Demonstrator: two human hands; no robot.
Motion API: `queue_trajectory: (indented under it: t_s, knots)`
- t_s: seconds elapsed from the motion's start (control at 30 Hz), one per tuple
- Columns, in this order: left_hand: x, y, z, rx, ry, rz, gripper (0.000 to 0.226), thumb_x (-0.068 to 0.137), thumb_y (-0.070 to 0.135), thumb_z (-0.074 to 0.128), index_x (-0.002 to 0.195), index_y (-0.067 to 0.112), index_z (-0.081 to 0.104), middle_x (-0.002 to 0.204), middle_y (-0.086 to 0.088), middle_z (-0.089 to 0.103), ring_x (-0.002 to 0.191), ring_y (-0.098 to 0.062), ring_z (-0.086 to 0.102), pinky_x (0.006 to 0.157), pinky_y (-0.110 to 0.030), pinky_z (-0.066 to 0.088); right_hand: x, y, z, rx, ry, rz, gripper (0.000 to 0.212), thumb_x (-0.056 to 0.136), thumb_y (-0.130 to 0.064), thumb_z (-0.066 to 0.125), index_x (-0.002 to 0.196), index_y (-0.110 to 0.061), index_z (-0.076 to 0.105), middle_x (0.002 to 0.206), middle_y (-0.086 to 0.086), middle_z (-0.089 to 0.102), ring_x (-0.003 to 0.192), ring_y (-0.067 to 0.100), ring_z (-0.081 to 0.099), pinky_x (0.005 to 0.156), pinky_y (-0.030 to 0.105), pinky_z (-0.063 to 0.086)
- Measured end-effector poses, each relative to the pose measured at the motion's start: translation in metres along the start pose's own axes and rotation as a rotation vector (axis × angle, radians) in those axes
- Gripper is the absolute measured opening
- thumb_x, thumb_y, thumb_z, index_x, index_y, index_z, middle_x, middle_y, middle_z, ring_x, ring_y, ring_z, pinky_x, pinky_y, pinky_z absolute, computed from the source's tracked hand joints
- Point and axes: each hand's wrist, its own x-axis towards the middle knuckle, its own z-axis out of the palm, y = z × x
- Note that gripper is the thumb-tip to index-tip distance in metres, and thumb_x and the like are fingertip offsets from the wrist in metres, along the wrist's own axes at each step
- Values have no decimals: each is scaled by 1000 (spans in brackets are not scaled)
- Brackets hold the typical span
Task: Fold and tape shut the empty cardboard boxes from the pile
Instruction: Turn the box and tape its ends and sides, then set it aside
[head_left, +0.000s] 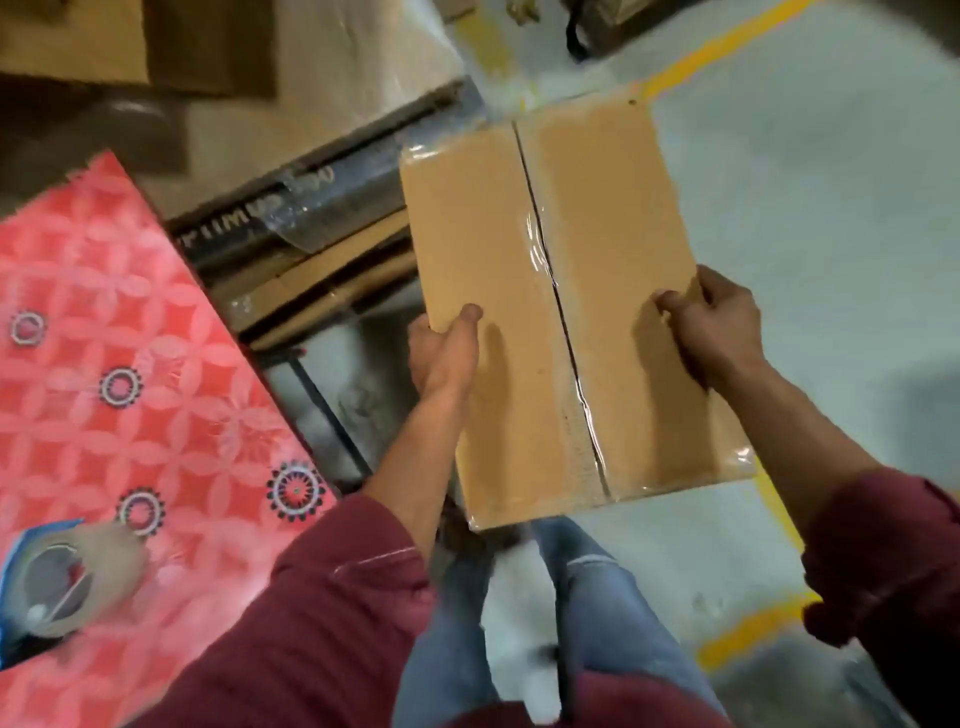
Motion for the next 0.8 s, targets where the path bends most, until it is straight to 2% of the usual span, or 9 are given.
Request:
queue_trajectory:
  t_s: [0.1, 0.2, 0.33, 0.43, 0.53, 0.57, 0.63, 0.73, 0.8]
  knots:
    - [74, -55, 30, -5, 68, -130, 64, 74, 56, 70, 124, 20, 58, 107, 4, 67, 96, -21, 62, 89, -37, 51, 74, 68, 71, -58, -129, 107, 43, 68, -59, 71, 95, -26, 65, 91, -3, 64, 76, 23, 57, 58, 28, 46]
    - [146, -112, 58, -34, 152, -222, 74, 68, 56, 65, 129, 14, 63, 119, -5, 70, 103, -26, 64, 90, -40, 54, 142, 133, 144, -30, -210, 109, 58, 66, -56, 70, 107, -15, 61, 90, 0, 60, 73, 21, 54, 54, 28, 40]
    - [227, -178, 86, -107, 165, -243, 60, 80, 56, 66, 122, 13, 67, 113, -5, 72, 100, -24, 66, 72, -31, 46, 193, 161, 216, -53, -264, 100, 34, 76, -23, 69, 100, -2, 60, 77, 4, 53, 64, 21, 53, 54, 36, 45]
    - [294, -225, 105, -263, 47, -251, 74, 65, 78, 66, 115, 23, 76, 113, 0, 77, 109, -26, 70, 98, -44, 53, 234, 181, 255, -54, -306, 99, 14, 69, -5, 58, 76, -1, 47, 62, 13, 37, 41, 24, 35, 39, 34, 32]
    - [368, -280, 117, -291, 22, -258, 112, 49, 102, 62, 130, 25, 70, 132, -3, 71, 125, -31, 64, 109, -57, 47, 268, 194, 285, -11, -307, 66, 7, 68, -5, 55, 70, -8, 49, 58, 12, 39, 38, 24, 32, 38, 31, 29]
    - [378, -283, 119, -273, 7, -243, 114, 48, 105, 60, 131, 27, 70, 132, -3, 71, 125, -31, 65, 108, -57, 48, 277, 201, 293, 8, -311, 60, 9, 71, -7, 57, 67, -12, 50, 56, 8, 41, 39, 24, 33, 38, 30, 29]
    - [372, -270, 127, -229, -68, -204, 94, 61, 99, 60, 124, 30, 73, 122, 0, 76, 117, -29, 70, 104, -55, 50, 290, 215, 306, 63, -337, 59, 19, 82, -17, 62, 66, -20, 52, 58, 1, 46, 45, 22, 39, 44, 30, 32]
    - [375, -265, 137, -292, -75, -164, 66, 89, 80, 51, 126, 28, 70, 119, 0, 77, 111, -23, 72, 102, -48, 54, 308, 237, 321, 125, -411, 80, 36, 83, -48, 70, 73, -21, 49, 71, -2, 47, 71, 18, 48, 70, 36, 43]
    - [386, -273, 143, -267, -116, -172, 75, 88, 82, 50, 137, 28, 65, 124, 2, 75, 115, -20, 70, 107, -48, 51, 321, 249, 328, 117, -448, 97, 52, 77, -64, 70, 84, -15, 52, 80, -1, 49, 82, 18, 50, 90, 41, 50]
